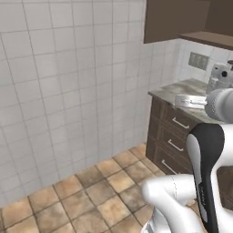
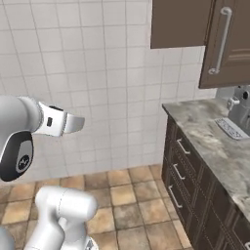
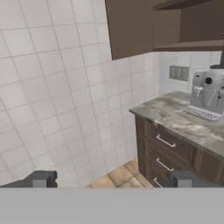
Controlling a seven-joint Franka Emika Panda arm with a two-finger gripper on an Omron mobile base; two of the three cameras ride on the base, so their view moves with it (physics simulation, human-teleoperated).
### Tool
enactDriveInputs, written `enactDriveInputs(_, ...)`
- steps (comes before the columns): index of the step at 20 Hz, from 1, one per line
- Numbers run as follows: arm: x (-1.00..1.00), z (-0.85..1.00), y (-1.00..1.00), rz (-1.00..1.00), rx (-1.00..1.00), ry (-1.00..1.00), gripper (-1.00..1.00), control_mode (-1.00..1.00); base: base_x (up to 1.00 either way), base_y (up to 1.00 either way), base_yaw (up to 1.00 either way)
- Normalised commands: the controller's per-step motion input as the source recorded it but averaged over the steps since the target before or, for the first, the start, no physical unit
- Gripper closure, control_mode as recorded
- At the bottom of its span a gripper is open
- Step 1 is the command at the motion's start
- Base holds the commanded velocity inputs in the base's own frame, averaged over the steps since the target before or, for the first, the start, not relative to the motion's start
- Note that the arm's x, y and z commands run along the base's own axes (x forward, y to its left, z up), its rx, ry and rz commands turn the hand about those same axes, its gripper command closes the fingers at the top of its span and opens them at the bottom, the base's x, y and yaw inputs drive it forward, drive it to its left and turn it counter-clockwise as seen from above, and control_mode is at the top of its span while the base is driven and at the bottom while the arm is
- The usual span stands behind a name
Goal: Move the bowls from the cabinet to the plates on the dining table.
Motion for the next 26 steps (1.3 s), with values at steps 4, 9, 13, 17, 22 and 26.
enactDriveInputs(4, 0.0, 0.0, 0.0, 0.0, 0.0, 0.0, -1.0, 1.0, 0.63, 0.32, -0.24)
enactDriveInputs(9, 0.0, 0.0, 0.0, 0.0, 0.0, 0.0, -1.0, 1.0, 0.54, 0.2, -0.27)
enactDriveInputs(13, 0.0, 0.0, 0.0, 0.0, 0.0, 0.0, -1.0, 1.0, 0.38, 0.09, -0.35)
enactDriveInputs(17, 0.0, 0.0, 0.0, 0.0, 0.0, 0.0, -1.0, 1.0, 0.25, 0.15, -0.41)
enactDriveInputs(22, 0.0, 0.0, 0.0, 0.0, 0.0, 0.0, -1.0, 1.0, 0.28, 0.19, -0.4)
enactDriveInputs(26, 0.0, 0.0, 0.0, 0.0, 0.0, 0.0, -1.0, 1.0, 0.41, 0.27, -0.36)
